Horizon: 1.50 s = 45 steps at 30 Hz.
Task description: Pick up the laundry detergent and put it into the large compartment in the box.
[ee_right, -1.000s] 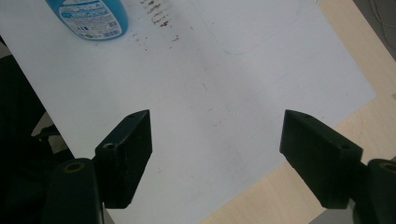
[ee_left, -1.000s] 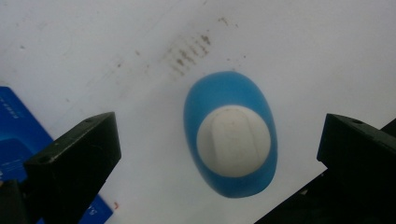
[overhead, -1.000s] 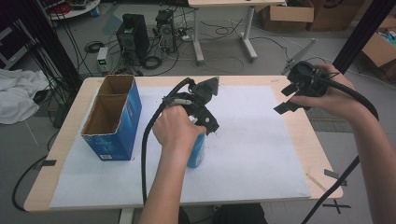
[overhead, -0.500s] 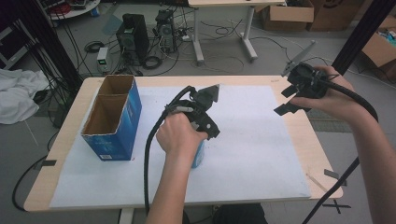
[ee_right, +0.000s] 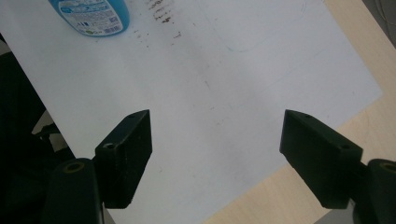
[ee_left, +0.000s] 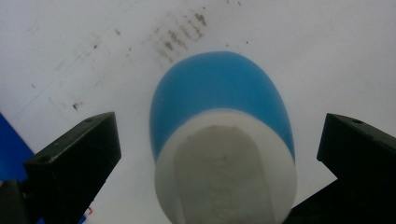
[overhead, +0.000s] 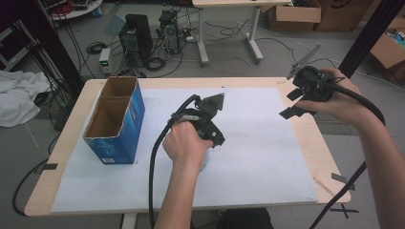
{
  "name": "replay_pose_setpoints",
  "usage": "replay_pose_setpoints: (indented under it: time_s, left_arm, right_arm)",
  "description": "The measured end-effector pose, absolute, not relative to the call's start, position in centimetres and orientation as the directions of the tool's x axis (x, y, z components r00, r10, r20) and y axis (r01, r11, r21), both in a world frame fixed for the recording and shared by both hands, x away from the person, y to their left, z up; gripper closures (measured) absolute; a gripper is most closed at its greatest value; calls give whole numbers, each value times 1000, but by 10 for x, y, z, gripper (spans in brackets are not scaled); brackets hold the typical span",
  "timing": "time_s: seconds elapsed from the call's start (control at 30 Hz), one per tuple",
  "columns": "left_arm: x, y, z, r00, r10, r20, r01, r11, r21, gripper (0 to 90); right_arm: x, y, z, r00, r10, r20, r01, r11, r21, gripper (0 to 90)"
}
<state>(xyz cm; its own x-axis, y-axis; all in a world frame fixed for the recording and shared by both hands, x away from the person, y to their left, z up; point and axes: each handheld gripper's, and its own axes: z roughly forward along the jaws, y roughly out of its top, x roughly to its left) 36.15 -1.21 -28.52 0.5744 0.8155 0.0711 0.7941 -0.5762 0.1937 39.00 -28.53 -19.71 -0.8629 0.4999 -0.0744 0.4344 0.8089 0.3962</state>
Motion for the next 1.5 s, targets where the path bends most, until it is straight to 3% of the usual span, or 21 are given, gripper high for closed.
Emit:
replay_pose_setpoints:
  time_s: [1.0, 1.5]
  left_arm:
    - [365, -17, -290, 556, 826, 93, 806, -563, 185, 31]
    - [365, -10, -292, 537, 841, 63, 820, -538, 195, 119]
  right_arm:
    - [391, -287, -202, -859, 506, -70, 445, 809, 384, 250]
    - [394, -281, -202, -867, 493, -73, 430, 814, 390, 249]
